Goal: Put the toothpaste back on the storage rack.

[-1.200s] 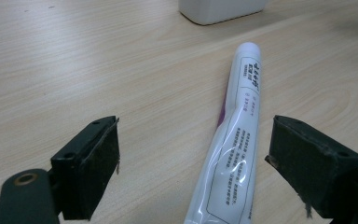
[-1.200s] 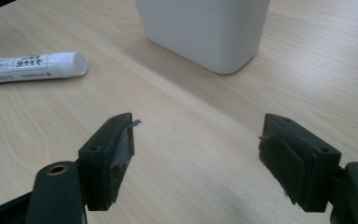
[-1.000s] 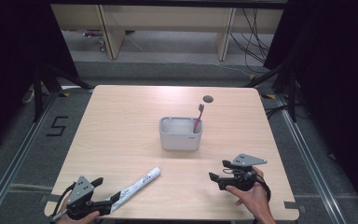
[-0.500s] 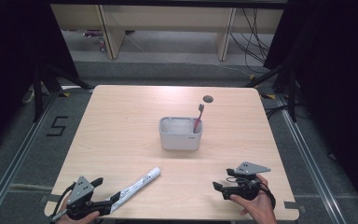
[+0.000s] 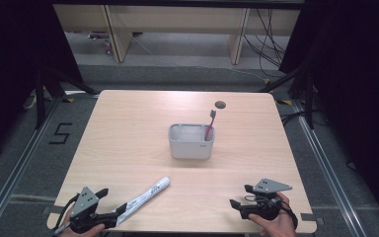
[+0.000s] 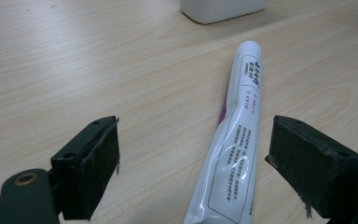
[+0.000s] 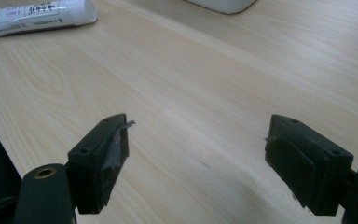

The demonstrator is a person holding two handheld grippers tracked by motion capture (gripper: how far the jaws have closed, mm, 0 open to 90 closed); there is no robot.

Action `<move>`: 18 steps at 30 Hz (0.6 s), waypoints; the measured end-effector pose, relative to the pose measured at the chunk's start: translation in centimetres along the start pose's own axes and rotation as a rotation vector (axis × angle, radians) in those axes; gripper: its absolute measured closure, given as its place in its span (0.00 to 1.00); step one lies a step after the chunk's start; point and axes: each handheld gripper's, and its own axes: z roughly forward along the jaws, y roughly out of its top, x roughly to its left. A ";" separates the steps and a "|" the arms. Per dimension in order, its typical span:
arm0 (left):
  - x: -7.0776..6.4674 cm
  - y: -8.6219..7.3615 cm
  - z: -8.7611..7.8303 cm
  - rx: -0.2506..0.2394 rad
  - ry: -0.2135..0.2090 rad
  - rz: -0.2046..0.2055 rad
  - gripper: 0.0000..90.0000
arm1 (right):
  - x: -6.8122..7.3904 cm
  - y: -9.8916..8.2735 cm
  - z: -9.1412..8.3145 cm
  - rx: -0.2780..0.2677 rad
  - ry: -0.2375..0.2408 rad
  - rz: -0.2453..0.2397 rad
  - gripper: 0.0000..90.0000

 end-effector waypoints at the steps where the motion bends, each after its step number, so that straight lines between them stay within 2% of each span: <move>1: 0.0 0.0 0.0 0.000 0.001 0.002 0.17 | 0.1 -0.1 0.0 0.003 -0.002 0.011 0.25; 3: -0.1 0.0 -0.1 0.004 0.002 0.009 0.17 | 0.2 -0.2 0.0 0.008 -0.004 0.005 0.25; 4: -0.1 0.0 0.0 0.004 0.001 0.007 0.17 | 0.0 -0.2 0.0 0.006 -0.004 -0.020 0.25; 8: -0.2 0.0 0.0 0.002 0.000 0.007 0.18 | 0.0 -0.3 0.0 0.009 0.001 -0.022 0.25; 9: -0.2 0.1 0.0 -0.002 -0.004 0.008 0.19 | 0.2 -0.3 0.0 0.025 0.001 0.013 0.25; 10: -0.3 0.3 -0.1 0.000 -0.002 0.013 0.19 | -0.1 -0.3 0.0 0.014 -0.005 -0.019 0.25; 11: -0.4 0.3 0.0 -0.003 -0.010 0.018 0.20 | -0.2 -0.4 0.1 0.011 -0.006 -0.023 0.25; 12: -0.5 0.3 0.0 -0.003 -0.016 0.022 0.22 | -0.2 -0.4 0.2 0.012 -0.004 -0.004 0.25; 14: -0.6 0.2 0.0 0.003 -0.022 0.030 0.23 | -0.3 -0.4 0.1 0.023 -0.011 -0.013 0.25; 15: -0.6 0.2 0.0 -0.002 -0.022 0.034 0.25 | -0.1 -0.4 0.1 0.031 -0.013 0.000 0.25; 16: -0.6 0.2 -0.3 -0.008 -0.025 0.035 0.33 | -0.2 -0.3 0.1 0.019 -0.015 -0.028 0.26; 18: -0.5 0.2 -0.5 -0.022 -0.026 0.026 0.39 | -0.1 -0.3 0.1 0.015 -0.022 -0.035 0.26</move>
